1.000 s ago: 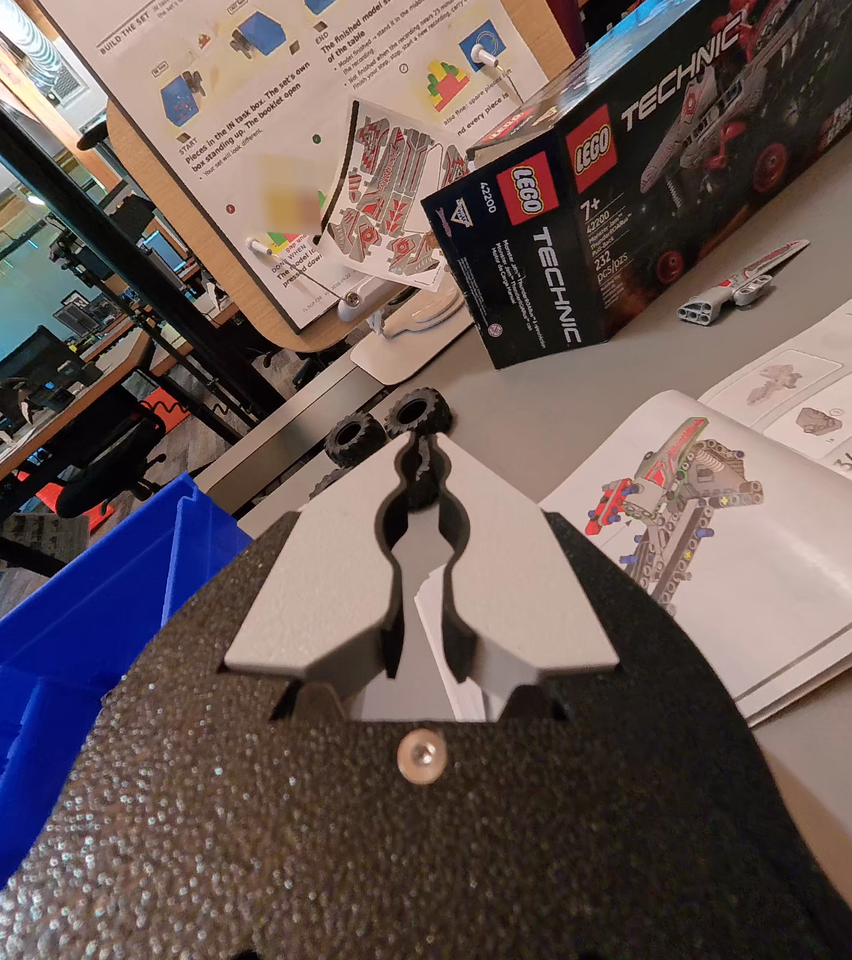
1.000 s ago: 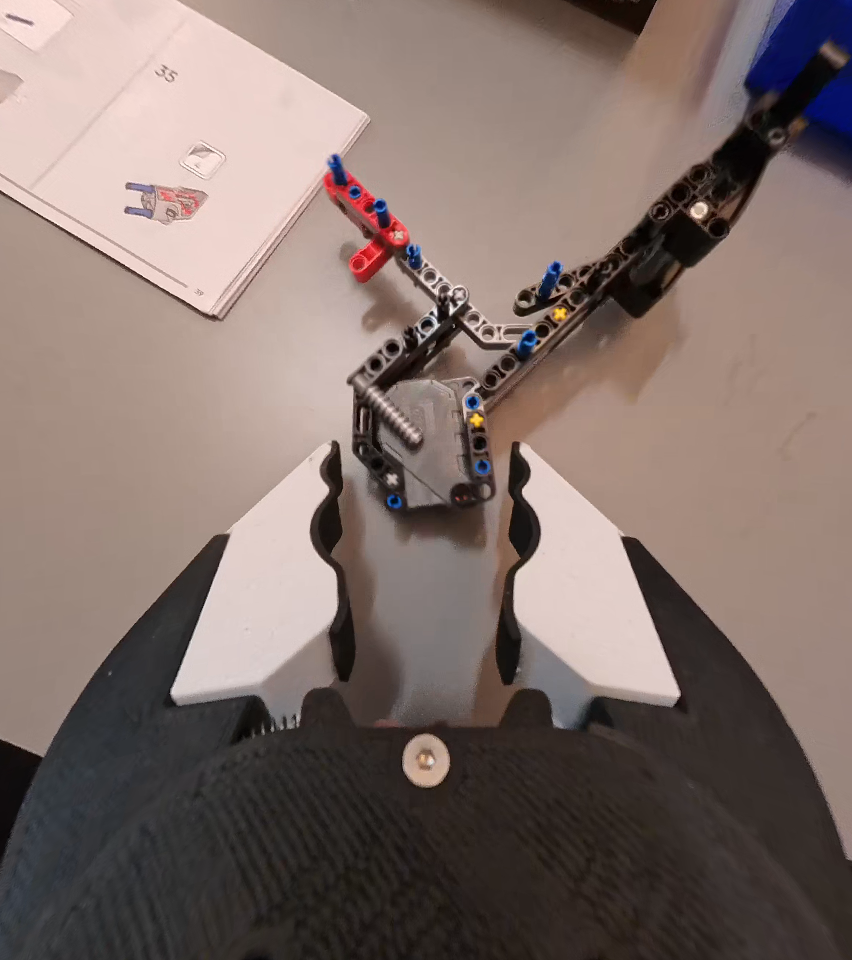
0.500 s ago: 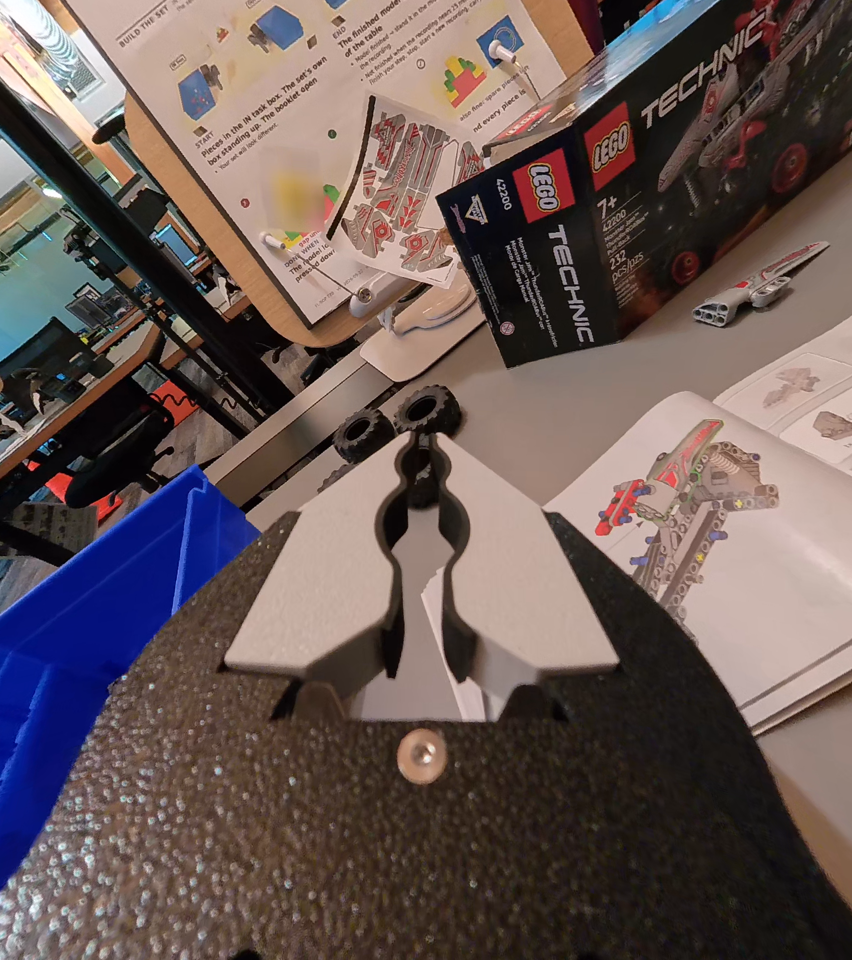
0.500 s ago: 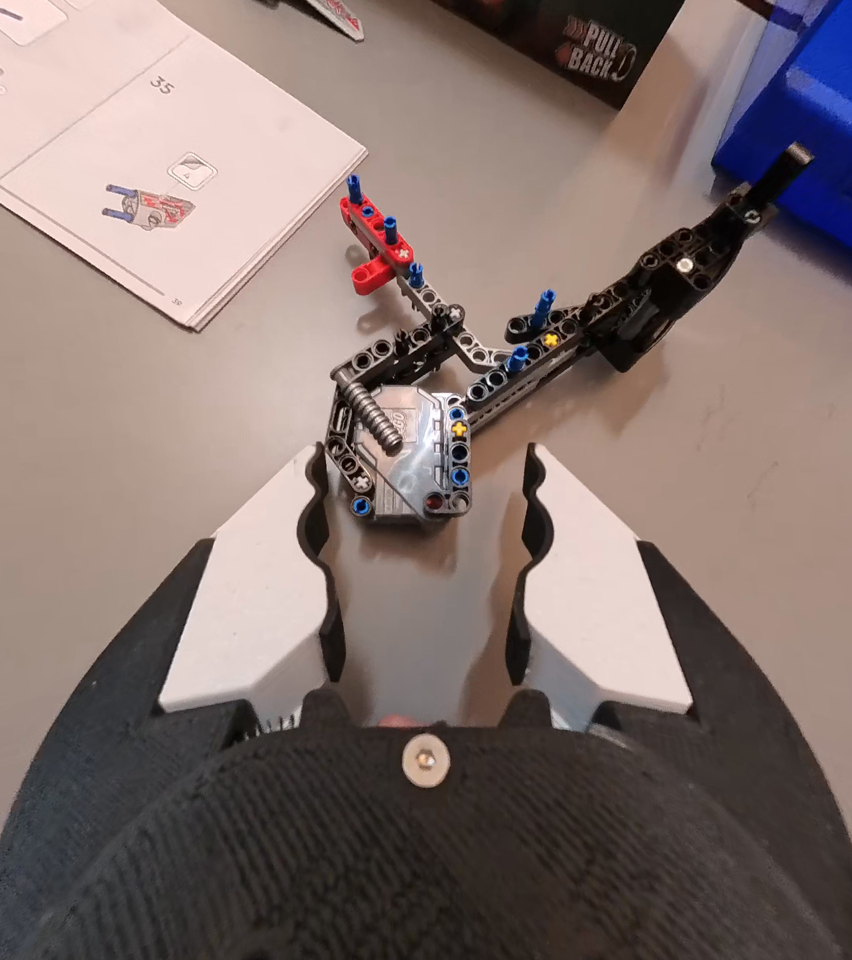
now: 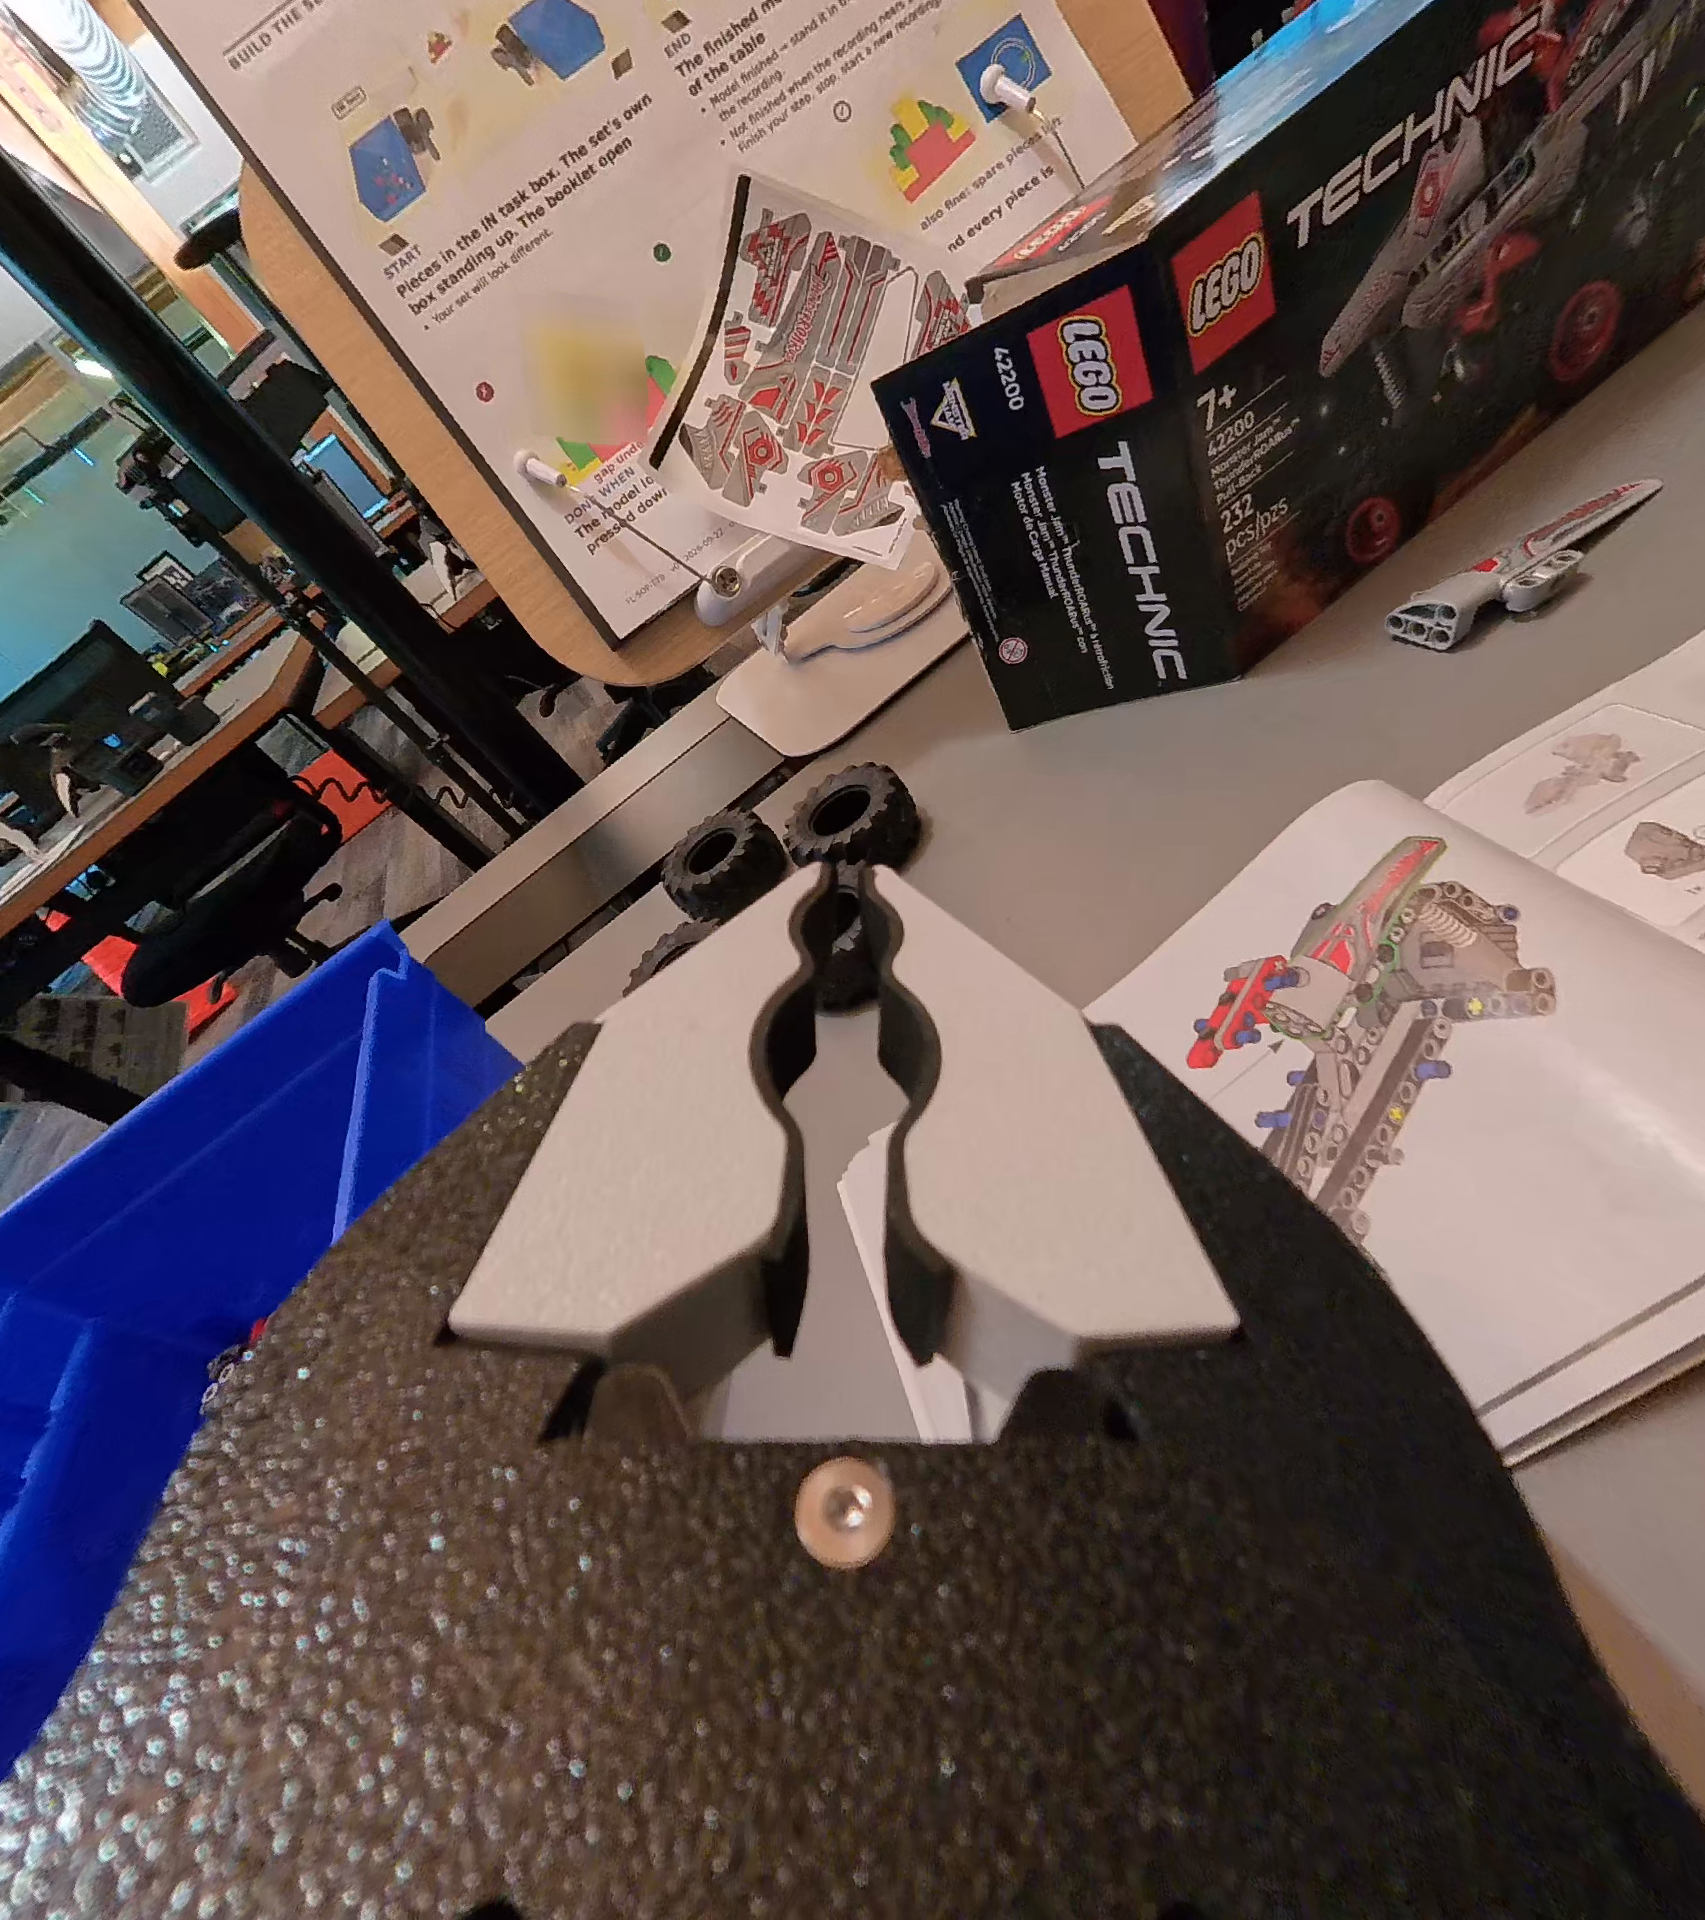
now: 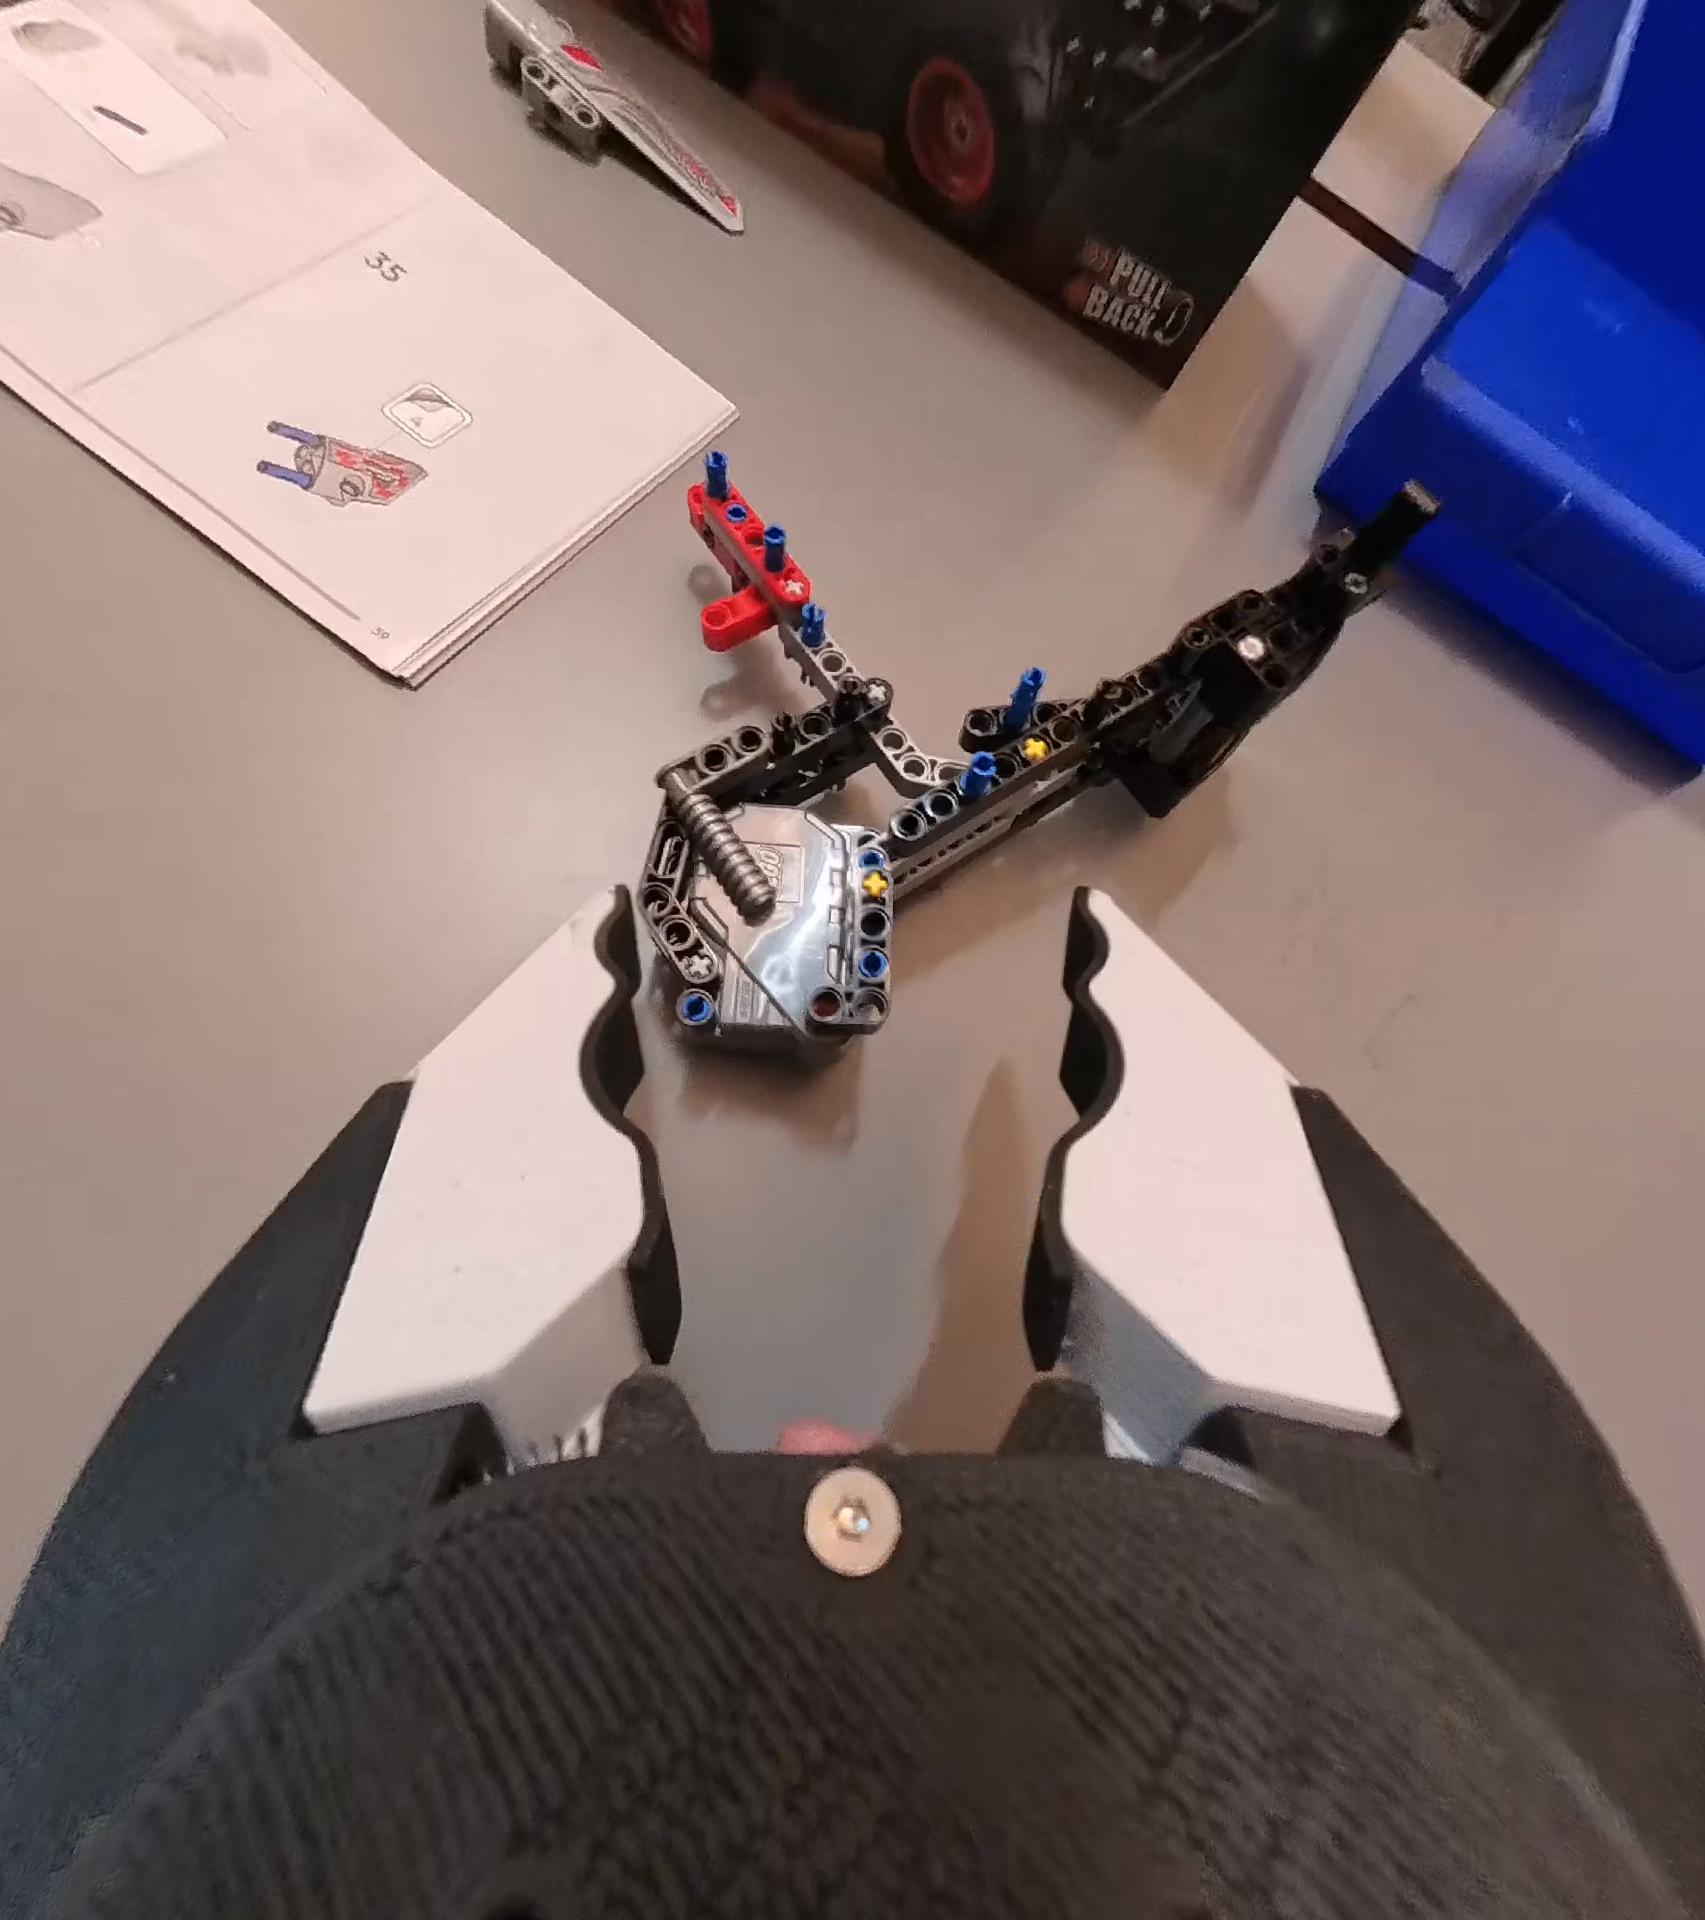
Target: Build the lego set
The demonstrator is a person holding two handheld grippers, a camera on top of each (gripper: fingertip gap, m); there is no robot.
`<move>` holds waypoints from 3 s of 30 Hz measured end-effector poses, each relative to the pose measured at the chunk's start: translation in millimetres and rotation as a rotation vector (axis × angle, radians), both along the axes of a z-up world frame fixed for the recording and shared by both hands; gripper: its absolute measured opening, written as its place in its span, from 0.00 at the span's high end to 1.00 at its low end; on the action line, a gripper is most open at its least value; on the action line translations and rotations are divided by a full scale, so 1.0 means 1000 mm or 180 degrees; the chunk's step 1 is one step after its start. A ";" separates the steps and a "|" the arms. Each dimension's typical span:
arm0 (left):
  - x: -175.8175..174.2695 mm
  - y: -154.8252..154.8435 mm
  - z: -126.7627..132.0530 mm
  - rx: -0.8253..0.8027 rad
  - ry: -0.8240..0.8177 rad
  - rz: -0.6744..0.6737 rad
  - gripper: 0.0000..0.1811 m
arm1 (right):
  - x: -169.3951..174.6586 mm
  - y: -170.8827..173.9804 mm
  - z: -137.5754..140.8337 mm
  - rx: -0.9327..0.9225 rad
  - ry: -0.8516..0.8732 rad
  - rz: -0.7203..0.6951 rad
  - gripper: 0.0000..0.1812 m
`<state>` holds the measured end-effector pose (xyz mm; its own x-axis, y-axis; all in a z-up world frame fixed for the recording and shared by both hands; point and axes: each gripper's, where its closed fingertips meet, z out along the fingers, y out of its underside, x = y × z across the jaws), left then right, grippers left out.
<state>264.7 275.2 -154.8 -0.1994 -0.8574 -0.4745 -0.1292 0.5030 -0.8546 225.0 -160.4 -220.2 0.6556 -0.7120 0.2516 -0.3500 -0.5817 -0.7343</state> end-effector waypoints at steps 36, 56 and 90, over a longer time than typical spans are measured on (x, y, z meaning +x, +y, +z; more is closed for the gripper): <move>-0.001 0.002 0.007 -0.0233 -0.0088 0.0015 1.00 | 0.006 0.014 -0.011 0.0684 -0.0209 -0.0970 0.71; -0.001 -0.004 0.006 -0.0221 -0.0073 -0.0057 0.99 | 0.012 0.020 0.017 0.0586 -0.0970 -0.1127 0.71; -0.002 -0.008 0.017 -0.0043 -0.0353 -0.0007 1.00 | 0.028 0.061 0.093 0.1580 -0.2586 -0.1233 0.71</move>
